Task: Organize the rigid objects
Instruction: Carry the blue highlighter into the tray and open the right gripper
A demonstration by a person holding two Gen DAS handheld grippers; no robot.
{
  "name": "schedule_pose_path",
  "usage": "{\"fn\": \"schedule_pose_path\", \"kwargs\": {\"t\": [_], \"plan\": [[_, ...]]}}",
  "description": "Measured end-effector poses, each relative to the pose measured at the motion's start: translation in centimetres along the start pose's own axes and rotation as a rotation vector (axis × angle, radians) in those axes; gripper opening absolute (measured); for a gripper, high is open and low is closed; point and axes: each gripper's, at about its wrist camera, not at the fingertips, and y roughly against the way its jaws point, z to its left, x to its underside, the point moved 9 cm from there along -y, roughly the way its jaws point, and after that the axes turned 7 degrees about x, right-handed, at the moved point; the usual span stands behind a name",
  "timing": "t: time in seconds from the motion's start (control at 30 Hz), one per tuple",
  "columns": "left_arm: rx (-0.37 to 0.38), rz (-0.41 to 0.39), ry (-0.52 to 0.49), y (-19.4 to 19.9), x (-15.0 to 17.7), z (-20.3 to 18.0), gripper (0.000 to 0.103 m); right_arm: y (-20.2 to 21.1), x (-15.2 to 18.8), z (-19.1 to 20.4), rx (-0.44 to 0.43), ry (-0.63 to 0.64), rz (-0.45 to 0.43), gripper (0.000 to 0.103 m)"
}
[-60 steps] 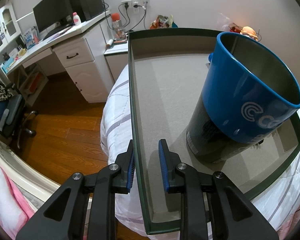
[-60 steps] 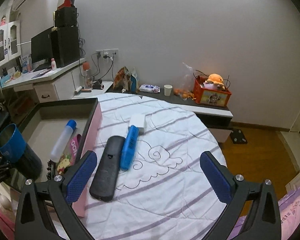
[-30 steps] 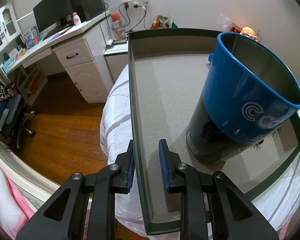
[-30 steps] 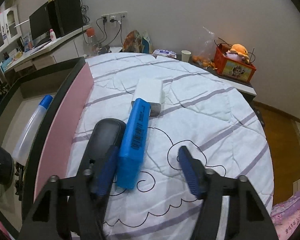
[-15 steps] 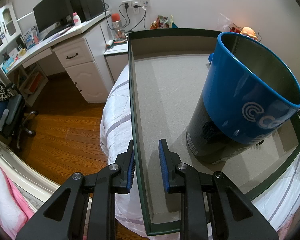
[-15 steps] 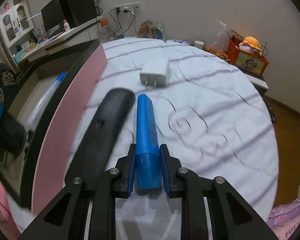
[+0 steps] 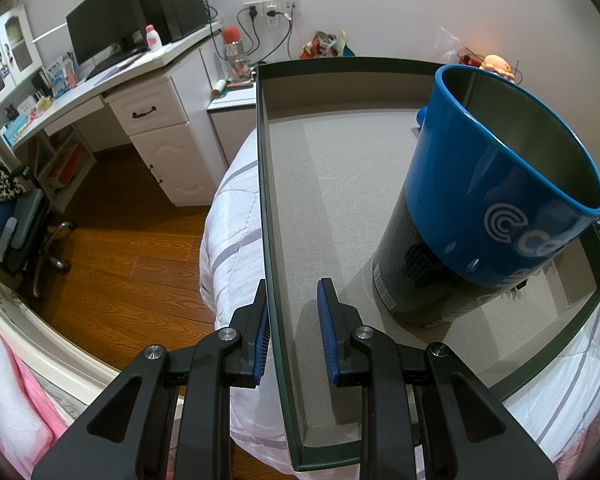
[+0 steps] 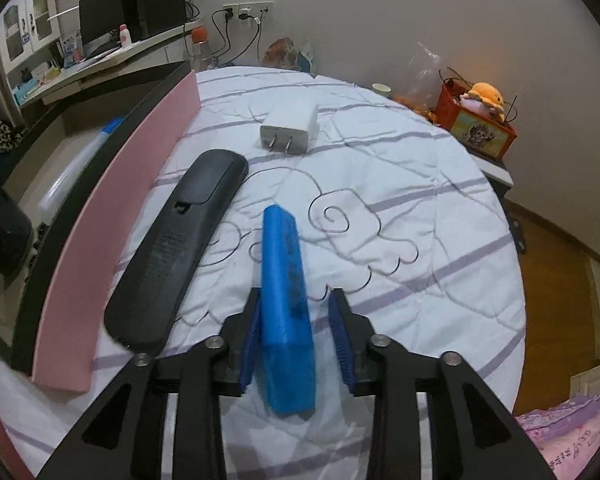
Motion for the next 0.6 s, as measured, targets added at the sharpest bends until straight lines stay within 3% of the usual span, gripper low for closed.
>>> {"fn": "schedule_pose_path", "kwargs": {"t": [0.07,0.1,0.3,0.6], "plan": [[0.0,0.0,-0.001,0.0,0.0,0.0,0.021,0.1,0.1,0.0,-0.017,-0.015,-0.004,0.032],[0.0,0.001,-0.001,0.0,0.0,0.0,0.021,0.2,0.1,0.1,-0.04,-0.024,-0.007,0.021],[0.002,0.0,-0.001,0.0,-0.2,-0.1,0.021,1.8,-0.4,0.7,-0.06,-0.033,-0.055,0.021],[0.011,-0.004,0.003,-0.1,-0.4,-0.4,0.022,6.2,-4.0,3.9,-0.134,-0.005,-0.17,0.021]]}}
